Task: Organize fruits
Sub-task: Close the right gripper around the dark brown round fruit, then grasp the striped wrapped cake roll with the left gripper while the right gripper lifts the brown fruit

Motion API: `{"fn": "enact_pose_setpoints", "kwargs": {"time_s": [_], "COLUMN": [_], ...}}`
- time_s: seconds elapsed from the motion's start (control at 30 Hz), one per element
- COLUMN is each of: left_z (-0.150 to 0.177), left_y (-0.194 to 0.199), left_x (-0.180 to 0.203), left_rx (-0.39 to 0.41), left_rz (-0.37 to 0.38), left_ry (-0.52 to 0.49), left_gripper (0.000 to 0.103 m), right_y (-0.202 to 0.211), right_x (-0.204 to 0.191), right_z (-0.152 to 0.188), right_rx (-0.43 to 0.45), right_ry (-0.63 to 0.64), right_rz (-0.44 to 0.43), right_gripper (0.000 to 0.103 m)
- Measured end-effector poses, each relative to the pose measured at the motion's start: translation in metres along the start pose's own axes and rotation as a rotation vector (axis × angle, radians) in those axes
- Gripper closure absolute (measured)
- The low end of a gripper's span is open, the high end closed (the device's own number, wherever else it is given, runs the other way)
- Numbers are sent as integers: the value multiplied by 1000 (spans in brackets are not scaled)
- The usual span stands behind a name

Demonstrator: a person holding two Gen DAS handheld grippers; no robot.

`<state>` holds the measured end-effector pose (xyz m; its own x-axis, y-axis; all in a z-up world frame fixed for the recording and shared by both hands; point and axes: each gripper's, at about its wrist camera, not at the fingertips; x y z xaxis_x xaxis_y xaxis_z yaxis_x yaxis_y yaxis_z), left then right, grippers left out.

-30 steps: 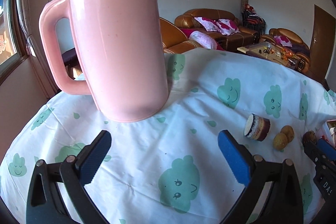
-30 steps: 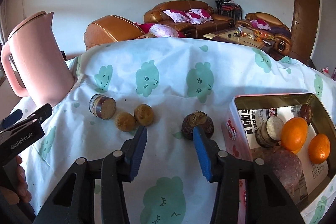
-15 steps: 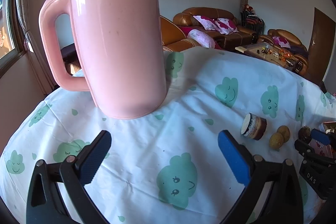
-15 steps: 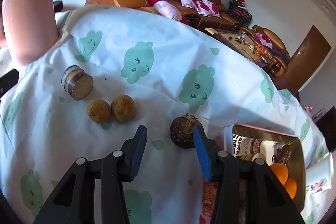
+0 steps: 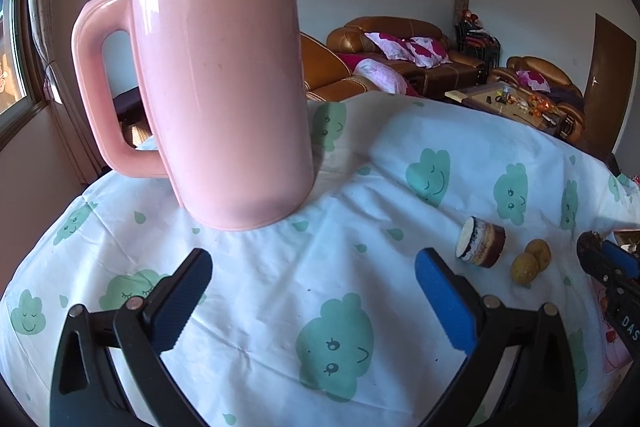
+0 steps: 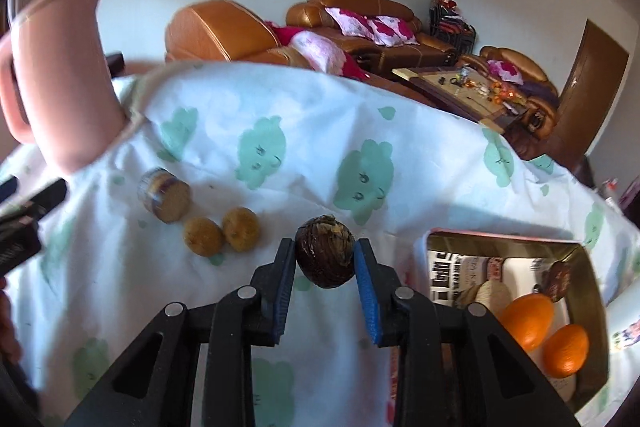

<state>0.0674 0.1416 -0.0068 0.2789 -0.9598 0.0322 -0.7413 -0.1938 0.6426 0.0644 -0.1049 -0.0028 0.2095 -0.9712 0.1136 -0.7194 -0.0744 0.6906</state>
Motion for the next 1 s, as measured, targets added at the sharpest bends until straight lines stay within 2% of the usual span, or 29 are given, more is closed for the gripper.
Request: {"fn": "enact_pose_setpoints", "kwargs": {"time_s": [0.07,0.13,0.23,0.37,0.57,0.67,0.8,0.9,1.0], "left_z": [1,1,3,4,-3,-6,-9,-8,-11], "left_y": [0,-1,-2,-1,-2,-14,-43,-60,-63], "left_x": [2,6,12,26,65,88,98,96,96], "left_rx": [5,10,9,9,-20,-36,-135,-221,-225], "left_rz": [13,33,83,172,265,218,195,236,250], "left_ry": [-12,-25,-43,-72,-109,-159,-171,-146,-132], "left_gripper": [0,0,1,4,8,12,29,42,48], "right_y": [18,28,34,42,41,40,31,25,21], "right_x": [-4,-17,-28,-27,-13,-9,-1,6,10], "right_z": [6,11,27,25,27,28,29,29,30], "right_rx": [87,150,205,249,243,242,212,198,183], "right_ry": [-42,-59,-72,-71,-89,-98,-139,-169,-190], "right_rz": [-84,-126,-117,-84,-90,-92,-124,-155,-180], "right_gripper": [71,71,71,71,74,74,74,74,73]}}
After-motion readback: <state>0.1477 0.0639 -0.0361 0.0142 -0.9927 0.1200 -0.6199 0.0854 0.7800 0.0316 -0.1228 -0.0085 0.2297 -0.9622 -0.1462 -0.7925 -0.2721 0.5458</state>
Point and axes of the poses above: each gripper's, at about its wrist camera, not at the fingertips, and y roughly against the way its jaws point, x to its right, z to its underside, and after that the axes turned 5 degrees about y, right-handed
